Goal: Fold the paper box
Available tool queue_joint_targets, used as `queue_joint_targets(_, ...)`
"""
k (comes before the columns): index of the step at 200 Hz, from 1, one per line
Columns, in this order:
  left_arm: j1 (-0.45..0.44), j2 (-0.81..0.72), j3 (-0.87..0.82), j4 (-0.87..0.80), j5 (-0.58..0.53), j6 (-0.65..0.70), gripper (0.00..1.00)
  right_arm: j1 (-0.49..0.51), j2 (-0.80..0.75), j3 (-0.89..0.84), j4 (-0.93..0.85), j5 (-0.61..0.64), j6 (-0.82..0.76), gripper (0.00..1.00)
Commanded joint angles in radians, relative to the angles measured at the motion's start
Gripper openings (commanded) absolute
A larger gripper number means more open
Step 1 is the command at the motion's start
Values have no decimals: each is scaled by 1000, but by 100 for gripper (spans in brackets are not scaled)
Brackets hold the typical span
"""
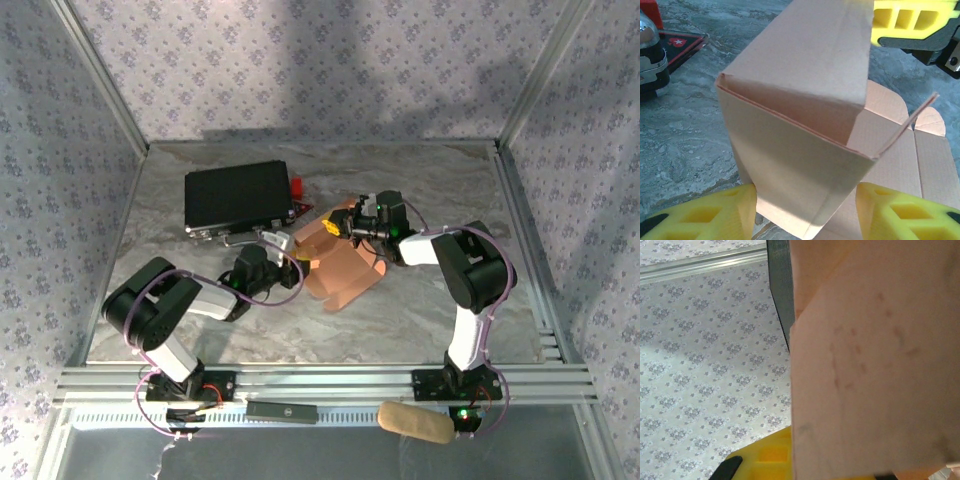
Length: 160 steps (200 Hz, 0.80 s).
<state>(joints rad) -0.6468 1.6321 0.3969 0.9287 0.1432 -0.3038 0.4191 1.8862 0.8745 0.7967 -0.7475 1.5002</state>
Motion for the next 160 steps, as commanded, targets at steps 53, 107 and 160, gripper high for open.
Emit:
queue_joint_targets(53, -63, 63, 40, 107, -152, -8, 55, 1, 24, 9, 22, -10, 3, 0)
queue_joint_targets(107, -124, 81, 61, 126, -281, -12, 57, 7, 36, -16, 71, 14, 26, 0)
queue_joint_targets(160, -150, 135, 61, 189, -390, -40, 58, 7, 36, -21, 91, 20, 43, 0)
